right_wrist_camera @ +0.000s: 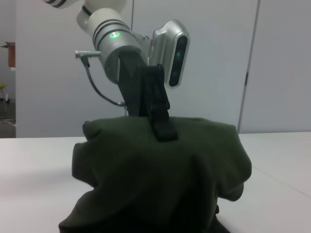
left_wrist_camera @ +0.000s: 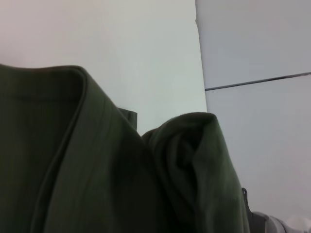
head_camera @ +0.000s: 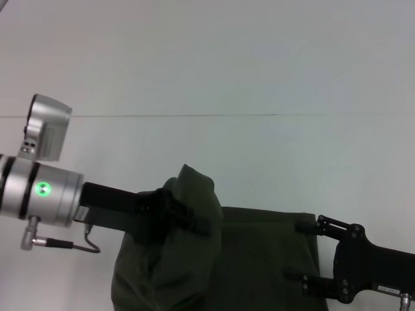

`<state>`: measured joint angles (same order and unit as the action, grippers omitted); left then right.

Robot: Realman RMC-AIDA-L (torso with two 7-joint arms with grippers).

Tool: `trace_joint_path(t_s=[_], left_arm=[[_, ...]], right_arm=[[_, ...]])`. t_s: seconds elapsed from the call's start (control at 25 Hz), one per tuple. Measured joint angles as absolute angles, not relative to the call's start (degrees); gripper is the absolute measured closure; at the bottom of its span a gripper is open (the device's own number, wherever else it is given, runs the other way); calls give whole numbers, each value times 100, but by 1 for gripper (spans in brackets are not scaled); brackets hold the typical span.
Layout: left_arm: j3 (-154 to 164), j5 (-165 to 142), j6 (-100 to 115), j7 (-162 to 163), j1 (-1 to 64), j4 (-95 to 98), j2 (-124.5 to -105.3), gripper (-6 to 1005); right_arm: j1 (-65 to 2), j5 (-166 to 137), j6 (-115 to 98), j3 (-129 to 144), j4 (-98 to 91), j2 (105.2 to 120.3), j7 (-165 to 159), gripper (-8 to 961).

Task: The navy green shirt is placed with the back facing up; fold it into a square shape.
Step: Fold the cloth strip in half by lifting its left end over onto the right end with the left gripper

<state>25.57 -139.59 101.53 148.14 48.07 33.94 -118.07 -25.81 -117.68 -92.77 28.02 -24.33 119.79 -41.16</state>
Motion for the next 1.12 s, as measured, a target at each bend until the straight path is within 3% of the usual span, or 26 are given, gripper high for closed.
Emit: trace_joint_path(t_s=[0.12, 0.68, 1.12], left_arm=[[2558, -13950, 9862, 14750, 4784, 3247, -11953, 877], [2551, -13182, 9274, 14408, 4504, 2583, -12267, 843], [2587, -13192, 8922, 14219, 4474, 2263, -12367, 806]], right_arm=[[-2568, -11768, -9271, 2763, -2435, 11979, -4095, 137], [-2527, -11769, -9233, 2671, -2445, 11979, -4080, 138], [-2510, -11769, -9212, 2681, -2487, 11979, -4078, 138]])
